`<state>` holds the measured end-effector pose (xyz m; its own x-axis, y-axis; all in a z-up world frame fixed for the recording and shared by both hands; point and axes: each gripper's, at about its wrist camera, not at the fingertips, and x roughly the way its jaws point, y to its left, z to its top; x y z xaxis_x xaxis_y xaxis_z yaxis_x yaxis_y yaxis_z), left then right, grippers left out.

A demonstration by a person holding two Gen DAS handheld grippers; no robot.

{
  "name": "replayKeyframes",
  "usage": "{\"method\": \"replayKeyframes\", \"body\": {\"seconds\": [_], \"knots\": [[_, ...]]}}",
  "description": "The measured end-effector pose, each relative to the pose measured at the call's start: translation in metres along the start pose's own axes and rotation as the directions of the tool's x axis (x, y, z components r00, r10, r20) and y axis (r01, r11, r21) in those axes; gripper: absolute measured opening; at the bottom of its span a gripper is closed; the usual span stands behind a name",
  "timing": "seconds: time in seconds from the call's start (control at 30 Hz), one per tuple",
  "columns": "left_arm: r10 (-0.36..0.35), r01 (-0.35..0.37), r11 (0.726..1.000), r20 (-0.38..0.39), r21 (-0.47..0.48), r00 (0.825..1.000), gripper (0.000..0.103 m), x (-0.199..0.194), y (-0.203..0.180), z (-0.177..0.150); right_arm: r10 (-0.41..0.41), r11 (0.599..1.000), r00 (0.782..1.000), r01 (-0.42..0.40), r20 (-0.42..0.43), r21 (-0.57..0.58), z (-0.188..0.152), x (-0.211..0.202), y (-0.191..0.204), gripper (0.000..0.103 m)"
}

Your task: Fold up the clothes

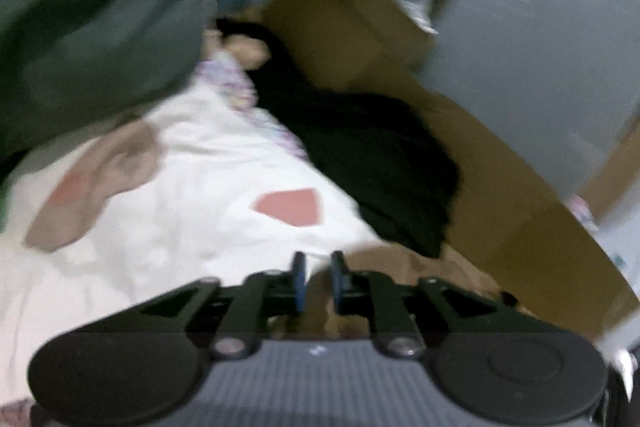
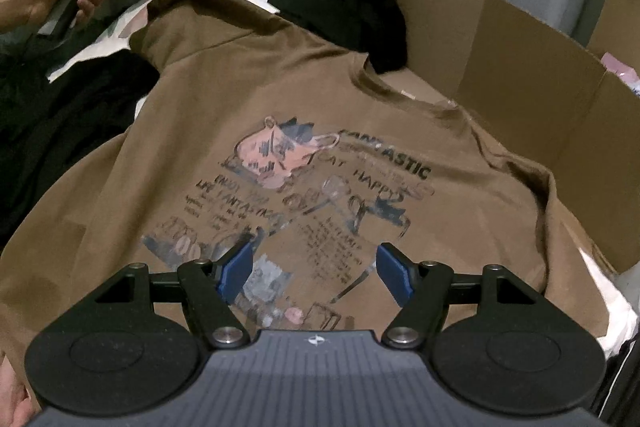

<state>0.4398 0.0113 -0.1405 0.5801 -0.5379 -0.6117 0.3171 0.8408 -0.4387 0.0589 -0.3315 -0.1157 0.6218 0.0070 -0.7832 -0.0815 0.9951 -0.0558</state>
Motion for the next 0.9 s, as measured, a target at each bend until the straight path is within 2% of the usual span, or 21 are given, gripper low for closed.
{"method": "replayKeyframes", "body": {"seconds": [0.07,0.3,0.43,0.5,0.57,0.63,0.73,0.77,0.9], "knots": [[0.013,-0.013,1.000,-0.018,-0.017,1.000,0.047,0.002,0.010,-0.005,0.004,1.000,1.000,-0.004,-0.004,-0.009,-0.001,0.001,0.003,0.073],[0.057,-0.059,0.998,-0.048,-0.039,0.997,0.054,-0.001,0.030,-0.018,0.011,1.000,1.000,-0.012,-0.009,-0.009,-0.002,0.002,0.006,0.073],[0.096,-0.090,0.994,-0.093,0.065,0.991,0.055,0.001,0.026,-0.027,0.015,1.000,1.000,-0.015,-0.020,-0.006,-0.007,0.003,0.006,0.073],[0.128,-0.109,0.980,-0.107,0.165,0.986,0.056,0.007,0.016,-0.034,0.017,1.000,1.000,-0.017,-0.026,-0.004,-0.009,0.003,0.005,0.073],[0.122,-0.099,0.973,-0.104,0.207,0.987,0.061,0.010,0.010,-0.039,0.015,1.000,0.999,-0.015,-0.032,0.003,-0.012,0.003,0.003,0.073],[0.125,-0.097,0.969,-0.111,0.228,0.986,0.062,0.014,0.005,-0.043,0.013,1.000,0.999,-0.012,-0.038,0.019,-0.014,0.004,-0.001,0.073],[0.168,-0.126,0.939,-0.108,0.321,0.980,0.062,0.022,-0.008,-0.049,0.009,0.999,0.999,-0.007,-0.043,0.048,-0.015,0.007,-0.005,0.073],[0.195,-0.143,0.914,-0.102,0.380,0.976,0.062,0.026,-0.016,-0.052,0.009,0.999,0.999,-0.007,-0.044,0.053,-0.015,0.008,-0.007,0.073],[0.267,-0.195,0.857,-0.087,0.477,0.960,0.062,0.041,-0.029,-0.059,0.011,0.999,0.999,-0.009,-0.036,0.045,-0.012,0.006,-0.008,0.073]]}}
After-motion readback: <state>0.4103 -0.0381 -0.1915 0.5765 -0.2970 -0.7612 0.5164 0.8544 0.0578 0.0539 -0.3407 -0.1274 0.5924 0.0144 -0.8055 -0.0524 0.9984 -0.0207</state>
